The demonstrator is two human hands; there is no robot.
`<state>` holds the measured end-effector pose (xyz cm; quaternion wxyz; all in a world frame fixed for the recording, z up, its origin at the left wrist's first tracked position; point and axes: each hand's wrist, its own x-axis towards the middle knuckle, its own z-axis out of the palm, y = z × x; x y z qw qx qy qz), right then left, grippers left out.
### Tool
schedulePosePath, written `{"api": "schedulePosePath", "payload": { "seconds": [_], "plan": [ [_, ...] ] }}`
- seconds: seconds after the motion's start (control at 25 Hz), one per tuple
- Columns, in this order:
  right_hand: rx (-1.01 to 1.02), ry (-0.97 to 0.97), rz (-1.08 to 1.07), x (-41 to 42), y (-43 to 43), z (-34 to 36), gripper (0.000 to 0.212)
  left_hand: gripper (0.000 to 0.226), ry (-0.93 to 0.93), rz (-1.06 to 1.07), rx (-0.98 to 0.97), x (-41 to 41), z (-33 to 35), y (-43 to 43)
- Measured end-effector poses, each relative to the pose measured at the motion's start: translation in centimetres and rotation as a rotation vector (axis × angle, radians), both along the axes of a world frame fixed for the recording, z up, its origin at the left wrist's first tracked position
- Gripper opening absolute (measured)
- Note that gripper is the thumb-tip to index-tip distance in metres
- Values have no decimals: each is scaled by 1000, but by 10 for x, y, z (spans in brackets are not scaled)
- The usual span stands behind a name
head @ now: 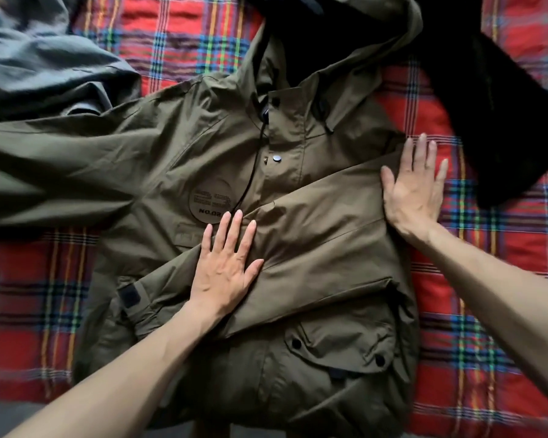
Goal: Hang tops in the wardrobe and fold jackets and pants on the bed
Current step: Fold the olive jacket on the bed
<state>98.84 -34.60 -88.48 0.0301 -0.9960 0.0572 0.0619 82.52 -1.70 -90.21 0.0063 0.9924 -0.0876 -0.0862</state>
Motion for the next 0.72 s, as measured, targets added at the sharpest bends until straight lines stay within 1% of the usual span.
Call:
{"api": "schedulePosePath", "payload": {
  "seconds": [0.04,0.08,0.12,0.16,0.2,0.24,0.36,0.48,0.56,0.64,0.72],
  "plan": [
    [28,-46,31,-12,16,9,73,70,0,1,1,-1,2,-1],
    [75,-82,120,-32,35,16,72,70,2,1,-1,-1,3,-1],
    [105,-102,267,-58,54,19,71,70,1,-4,-4,-1,3,-1],
    [108,-93,429,-90,70,16,69,70,-3,-8,-8,0,4,0],
    [81,-67,543,-117,79,11,67,70,0,-17,-12,-1,5,2],
    [43,-41,577,-135,81,4,66,71,6,-31,-16,-5,7,7],
    [-3,10,459,-144,68,-15,67,72,28,-9,34,-27,14,42],
    [-19,59,464,-141,67,-15,68,75,91,106,92,-57,24,87],
    [-8,57,454,-143,73,-10,67,77,168,126,103,-72,31,109],
    [72,14,434,-139,75,3,63,80,193,123,79,-75,38,116],
    [203,-85,349,-122,69,23,53,77,132,158,-5,-58,48,101]
  ]
}}
